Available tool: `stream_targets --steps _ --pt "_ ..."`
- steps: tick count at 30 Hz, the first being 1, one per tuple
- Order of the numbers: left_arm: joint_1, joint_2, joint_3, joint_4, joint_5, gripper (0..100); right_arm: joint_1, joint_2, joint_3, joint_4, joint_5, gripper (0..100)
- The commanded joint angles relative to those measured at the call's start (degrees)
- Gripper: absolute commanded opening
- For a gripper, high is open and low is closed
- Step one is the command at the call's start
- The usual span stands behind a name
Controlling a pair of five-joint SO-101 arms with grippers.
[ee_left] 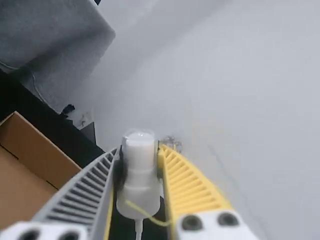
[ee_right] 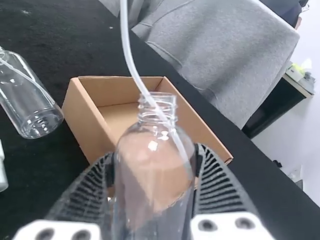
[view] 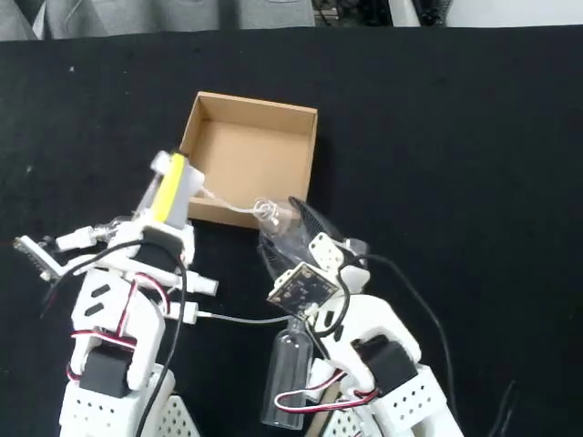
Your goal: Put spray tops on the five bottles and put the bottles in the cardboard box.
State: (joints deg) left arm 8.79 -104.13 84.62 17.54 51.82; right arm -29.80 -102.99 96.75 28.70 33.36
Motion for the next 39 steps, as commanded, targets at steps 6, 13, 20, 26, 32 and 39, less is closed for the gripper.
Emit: stream_targets --steps 6,13,20,26,32,39 --pt "3.2 -0.4 -0.7 0.1 -1.1 3 -1.3 -5.8 -0.4 0.0 0.0 6.4" --pt "8.0 -0.3 0.5 0.2 -1.4 3 -1.3 -5.8 -0.4 -0.2 -0.1 6.4" --pt "11.4 -0.3 2.3 0.2 -1.4 3 -1.4 -5.9 -0.5 -0.3 -0.1 6.4" --pt "11.6 -0.3 3.0 0.2 -1.4 3 -1.3 -5.9 -0.4 -0.3 -0.2 6.4" --pt "11.8 -0.4 3.9 0.2 -6.1 3 -1.2 -5.9 -0.5 -0.4 -2.8 6.4" --pt "11.9 -0.4 3.7 0.3 -10.4 3 -1.2 -5.9 -0.4 -1.4 -4.5 6.4"
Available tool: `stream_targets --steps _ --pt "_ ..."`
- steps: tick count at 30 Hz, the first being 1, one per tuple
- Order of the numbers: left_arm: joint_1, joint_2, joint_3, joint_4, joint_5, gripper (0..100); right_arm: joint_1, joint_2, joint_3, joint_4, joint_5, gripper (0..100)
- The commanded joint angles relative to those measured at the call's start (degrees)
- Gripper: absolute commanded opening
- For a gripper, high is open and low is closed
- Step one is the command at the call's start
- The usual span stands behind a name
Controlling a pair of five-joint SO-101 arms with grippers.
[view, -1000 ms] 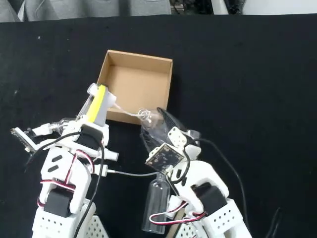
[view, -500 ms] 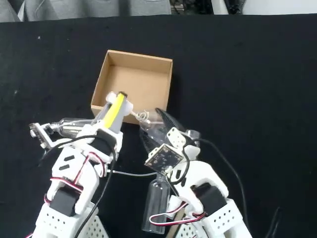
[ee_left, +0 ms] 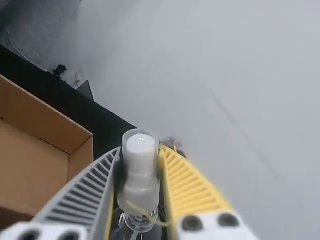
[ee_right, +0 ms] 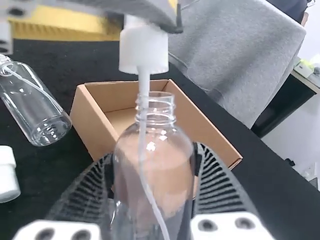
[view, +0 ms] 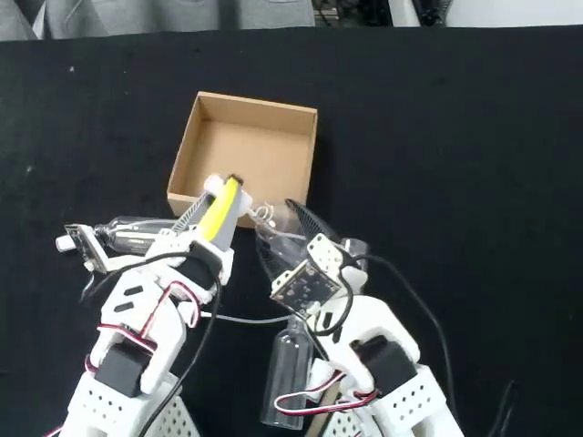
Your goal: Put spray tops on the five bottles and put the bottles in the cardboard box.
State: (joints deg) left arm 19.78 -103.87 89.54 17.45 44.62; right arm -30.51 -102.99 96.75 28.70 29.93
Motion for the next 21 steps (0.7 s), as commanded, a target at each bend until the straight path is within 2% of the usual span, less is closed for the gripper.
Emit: stream_targets --steps 1,12,15,18,21 --pt "0.9 -0.6 -1.2 0.4 -3.6 3 -0.5 -5.9 -0.4 -1.4 -1.1 6.4" --pt "1.0 -0.6 -1.5 0.4 -5.5 4 -0.5 -5.9 -0.4 -1.4 -1.1 6.4" --pt "1.0 -0.6 -1.6 0.4 -5.1 11 -0.5 -5.9 -0.4 -1.4 -1.1 6.4" --pt "1.5 -0.6 -3.5 4.1 -3.9 18 -0.6 -5.8 -0.4 -1.3 -1.1 6.4" --pt "2.2 -0.6 -8.1 11.3 -1.6 20 -0.6 -5.8 -0.4 -1.3 -1.1 6.4"
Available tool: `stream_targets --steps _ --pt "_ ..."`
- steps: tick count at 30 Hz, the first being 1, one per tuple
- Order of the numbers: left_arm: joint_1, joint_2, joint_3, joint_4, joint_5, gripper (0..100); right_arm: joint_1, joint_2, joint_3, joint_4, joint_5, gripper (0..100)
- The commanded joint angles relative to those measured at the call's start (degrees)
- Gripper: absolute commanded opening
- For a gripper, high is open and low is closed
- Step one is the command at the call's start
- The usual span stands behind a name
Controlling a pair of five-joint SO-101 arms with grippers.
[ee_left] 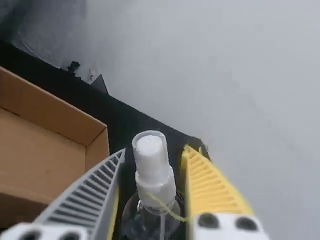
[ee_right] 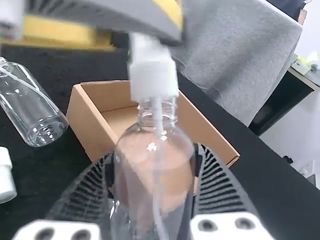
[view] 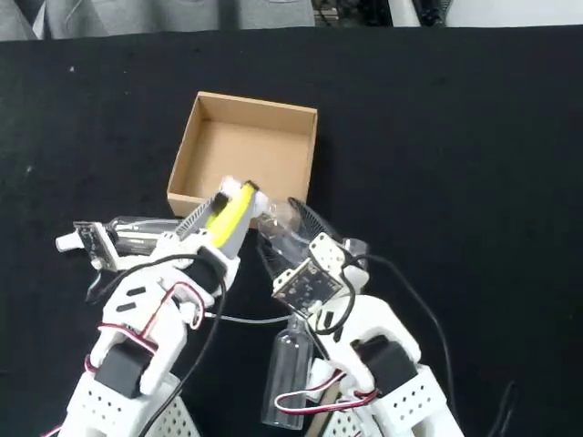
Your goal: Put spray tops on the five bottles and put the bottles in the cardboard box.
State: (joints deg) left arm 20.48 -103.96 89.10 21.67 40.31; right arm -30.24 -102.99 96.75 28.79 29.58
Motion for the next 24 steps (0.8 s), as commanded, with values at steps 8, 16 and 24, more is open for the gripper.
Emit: stream_targets --steps 8,16,24 --pt "1.1 -0.5 -13.3 13.5 5.6 20 -0.9 -5.8 -0.4 -1.5 -0.8 6.4" --pt "-4.4 -0.5 -14.1 11.3 8.4 19 -0.9 -5.8 -0.3 -1.5 -0.8 6.4" --pt "-11.8 -0.5 -14.3 10.7 11.7 19 -0.5 -5.8 -0.3 -3.3 -6.6 6.4"
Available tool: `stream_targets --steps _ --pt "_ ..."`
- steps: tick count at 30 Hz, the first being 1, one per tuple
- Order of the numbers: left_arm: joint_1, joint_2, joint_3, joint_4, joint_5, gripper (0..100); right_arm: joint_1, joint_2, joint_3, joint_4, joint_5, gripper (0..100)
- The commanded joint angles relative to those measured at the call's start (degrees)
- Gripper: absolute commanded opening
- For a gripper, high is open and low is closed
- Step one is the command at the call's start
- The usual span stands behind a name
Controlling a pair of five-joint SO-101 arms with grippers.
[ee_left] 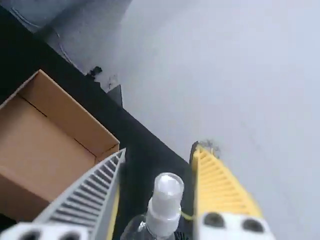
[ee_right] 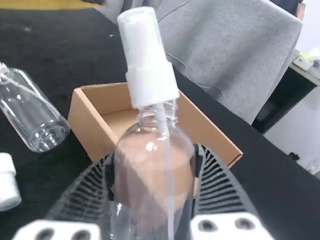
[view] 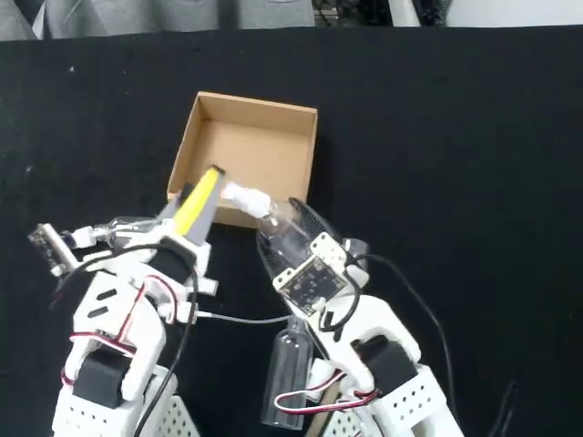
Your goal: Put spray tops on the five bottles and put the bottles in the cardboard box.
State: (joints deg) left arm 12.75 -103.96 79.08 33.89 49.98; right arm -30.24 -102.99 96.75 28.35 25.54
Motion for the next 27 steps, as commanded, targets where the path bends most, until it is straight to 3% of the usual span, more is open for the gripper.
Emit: stream_targets --steps 1,11,15,23,27 --pt "-5.0 -0.5 -4.2 -1.5 2.5 19 -0.5 -5.8 -0.3 -2.9 -3.1 6.4" --pt "-8.7 -0.5 -1.7 -1.5 1.7 19 -0.7 -5.8 -0.4 -5.1 -4.0 6.7" --pt "-8.0 -0.5 2.0 -1.8 -6.0 19 -0.8 -5.8 -0.4 -6.9 -4.0 6.7" --pt "-6.3 -0.5 13.5 -17.2 -12.7 19 -2.5 -5.8 -0.4 -6.4 -3.5 6.6" --pt "-3.4 -0.5 15.2 -18.6 -14.2 19 -4.8 -5.4 -0.4 -6.1 -3.4 6.4"
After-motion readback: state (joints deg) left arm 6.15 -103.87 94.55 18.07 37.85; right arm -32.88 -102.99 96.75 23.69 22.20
